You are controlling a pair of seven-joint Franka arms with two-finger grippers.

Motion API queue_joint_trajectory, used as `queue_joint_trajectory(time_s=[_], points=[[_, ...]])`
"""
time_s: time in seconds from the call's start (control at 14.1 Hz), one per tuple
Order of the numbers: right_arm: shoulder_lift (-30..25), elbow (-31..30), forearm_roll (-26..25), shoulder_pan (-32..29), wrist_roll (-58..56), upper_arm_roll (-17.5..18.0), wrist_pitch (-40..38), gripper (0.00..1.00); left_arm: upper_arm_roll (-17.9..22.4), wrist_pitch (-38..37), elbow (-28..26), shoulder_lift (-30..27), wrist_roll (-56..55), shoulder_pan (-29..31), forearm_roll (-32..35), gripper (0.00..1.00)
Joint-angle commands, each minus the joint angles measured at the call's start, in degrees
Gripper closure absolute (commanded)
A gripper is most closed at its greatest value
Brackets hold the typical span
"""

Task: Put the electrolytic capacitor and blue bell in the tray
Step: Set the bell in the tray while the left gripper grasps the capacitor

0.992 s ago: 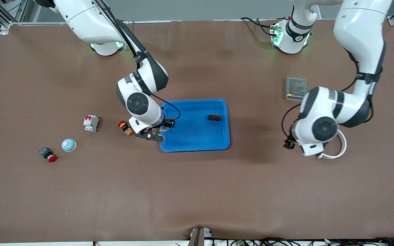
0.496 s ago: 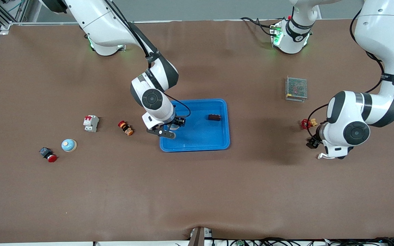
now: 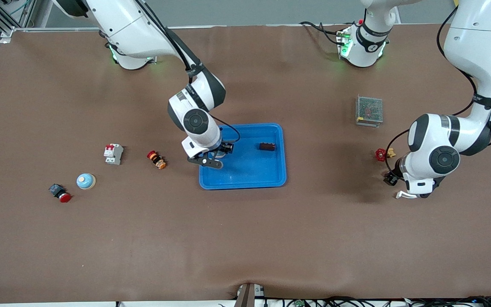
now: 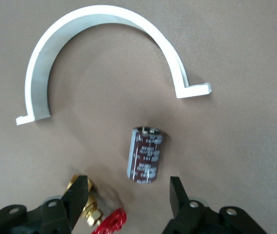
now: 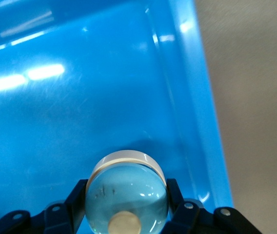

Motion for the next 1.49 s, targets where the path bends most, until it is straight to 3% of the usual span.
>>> queue_joint_trajectory(time_s=[0.0, 0.35, 0.5, 0.64, 0.85, 1.06, 1.2, 1.35, 1.42], points=[[-0.33, -0.95, 0.59, 1.6, 0.66, -0.51, 0.93, 0.47, -0.65, 3.16, -1.35, 0.26, 0.42, 1.98, 2.29, 0.27], [0.37, -0.95, 0.24, 2.48, 0.57, -0.6, 1.29, 0.45, -0.74, 5.71, -1.26, 1.84, 0.33, 2.07, 2.3, 0.34], [0.46, -0.95, -0.11, 2.74, 0.57, -0.69, 1.29, 0.45, -0.74, 6.77, -1.18, 2.46, 0.33, 2.16, 2.38, 0.44], [0.55, -0.86, -0.11, 2.83, 0.57, -0.69, 1.37, 0.45, -0.73, 7.04, -0.91, 2.81, 0.33, 2.07, 2.38, 0.59], [0.63, -0.86, -0.11, 2.92, 0.57, -0.69, 1.55, 0.44, -0.82, 7.04, -0.47, 2.9, 0.33, 1.9, 2.3, 1.0], [0.98, -0.86, -0.11, 2.92, 0.57, -0.69, 1.99, 0.4, -1.26, 6.78, 0.84, 2.37, -0.63, 1.37, 2.03, 1.0], [0.99, -0.86, -0.11, 2.92, 0.57, -0.69, 2.25, 0.32, -2.4, 6.34, 1.72, 2.19, -1.6, 1.19, 1.42, 1.0], [0.99, -0.86, -0.11, 2.83, 0.57, -0.78, 2.25, 0.0, -3.72, 6.16, 2.43, 2.19, -3.96, 1.11, 1.42, 1.0], [0.99, -0.86, -0.11, 2.83, 0.57, -0.78, 2.25, 0.0, -4.68, 5.9, 2.69, 2.11, -5.28, 1.11, 1.42, 1.0]])
